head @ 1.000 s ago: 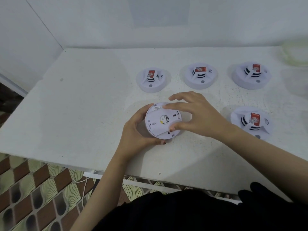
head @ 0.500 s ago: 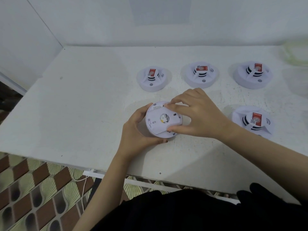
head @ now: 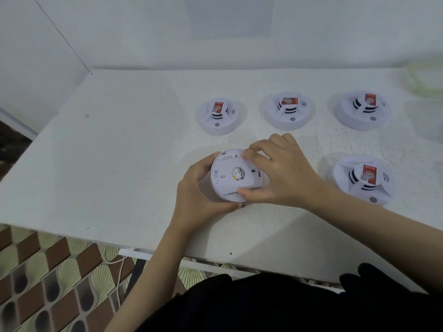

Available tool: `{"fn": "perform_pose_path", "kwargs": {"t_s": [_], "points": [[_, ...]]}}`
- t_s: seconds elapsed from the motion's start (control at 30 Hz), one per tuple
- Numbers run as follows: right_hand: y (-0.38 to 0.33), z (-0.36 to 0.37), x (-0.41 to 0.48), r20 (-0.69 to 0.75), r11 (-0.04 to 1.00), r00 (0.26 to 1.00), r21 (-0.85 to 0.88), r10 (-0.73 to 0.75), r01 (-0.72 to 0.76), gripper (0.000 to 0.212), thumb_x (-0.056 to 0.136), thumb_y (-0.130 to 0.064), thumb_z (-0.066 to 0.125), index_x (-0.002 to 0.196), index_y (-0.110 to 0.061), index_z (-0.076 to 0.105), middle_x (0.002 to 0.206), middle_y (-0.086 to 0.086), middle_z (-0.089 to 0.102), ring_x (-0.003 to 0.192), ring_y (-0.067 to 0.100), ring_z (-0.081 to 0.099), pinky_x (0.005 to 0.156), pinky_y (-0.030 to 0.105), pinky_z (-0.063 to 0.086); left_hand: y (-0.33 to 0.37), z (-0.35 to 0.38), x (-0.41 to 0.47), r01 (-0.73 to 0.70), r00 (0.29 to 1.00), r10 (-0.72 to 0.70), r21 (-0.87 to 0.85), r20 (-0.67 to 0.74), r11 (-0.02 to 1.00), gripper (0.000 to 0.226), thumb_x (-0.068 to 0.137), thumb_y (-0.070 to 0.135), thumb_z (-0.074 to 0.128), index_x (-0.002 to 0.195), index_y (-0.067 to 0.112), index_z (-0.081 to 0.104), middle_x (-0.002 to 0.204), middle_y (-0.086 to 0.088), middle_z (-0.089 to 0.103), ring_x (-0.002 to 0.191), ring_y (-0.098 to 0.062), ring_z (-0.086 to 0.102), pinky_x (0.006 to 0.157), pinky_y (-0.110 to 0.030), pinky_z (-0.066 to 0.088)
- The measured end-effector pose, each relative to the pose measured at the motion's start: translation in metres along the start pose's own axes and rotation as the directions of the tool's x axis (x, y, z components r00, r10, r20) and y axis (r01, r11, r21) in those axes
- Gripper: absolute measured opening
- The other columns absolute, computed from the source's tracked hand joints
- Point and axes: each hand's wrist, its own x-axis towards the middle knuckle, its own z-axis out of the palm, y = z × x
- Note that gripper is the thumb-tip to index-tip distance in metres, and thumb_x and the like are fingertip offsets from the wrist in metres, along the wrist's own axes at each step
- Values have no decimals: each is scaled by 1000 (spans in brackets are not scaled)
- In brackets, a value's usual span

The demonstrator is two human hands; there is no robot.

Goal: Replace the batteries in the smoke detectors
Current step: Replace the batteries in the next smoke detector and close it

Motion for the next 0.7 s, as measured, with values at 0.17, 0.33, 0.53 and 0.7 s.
{"fn": "perform_pose_path", "kwargs": {"t_s": [0.17, 0.33, 0.53, 0.7], "points": [[-3, 3, -3, 1, 999, 999, -4, 51, -51, 59, 67, -56, 61, 97, -5, 68, 91, 7, 63, 75, 26, 51, 69, 34, 28, 0, 1, 0, -12, 1000, 12, -2, -12, 1000, 91, 46, 49, 86, 130, 36, 52, 126, 16, 62, 121, 2, 53, 95, -10, 42], [-3, 2, -6, 121, 975, 980, 135, 160, -176, 61, 68, -57, 57, 109, -13, 61, 112, 3, 58, 98, 23, 50, 82, 31, 32, 2, 1, -1, -55, 998, 56, 15, -29, 998, 87, 48, 51, 86, 127, 45, 48, 126, 22, 59, 122, 4, 51, 96, -9, 40], [-22, -3, -1, 280, 831, 900, 361, 335, -422, 91, 63, -70, 62, 138, -28, 34, 121, -10, 48, 103, 10, 43, 90, 24, 30, 0, 7, 0, -179, 981, 190, 196, -36, 964, 93, 57, 55, 79, 136, 16, 51, 131, 24, 50, 122, 13, 42, 104, -16, 37], [-32, -6, 10, 322, 750, 861, 429, 394, -504, 93, 60, -52, 76, 137, -36, 27, 110, -9, 49, 100, 13, 45, 81, 23, 37, -1, 9, 0, -246, 960, 269, 223, -75, 943, 94, 61, 53, 76, 140, 12, 46, 133, 16, 49, 123, 3, 46, 105, -23, 38]]}}
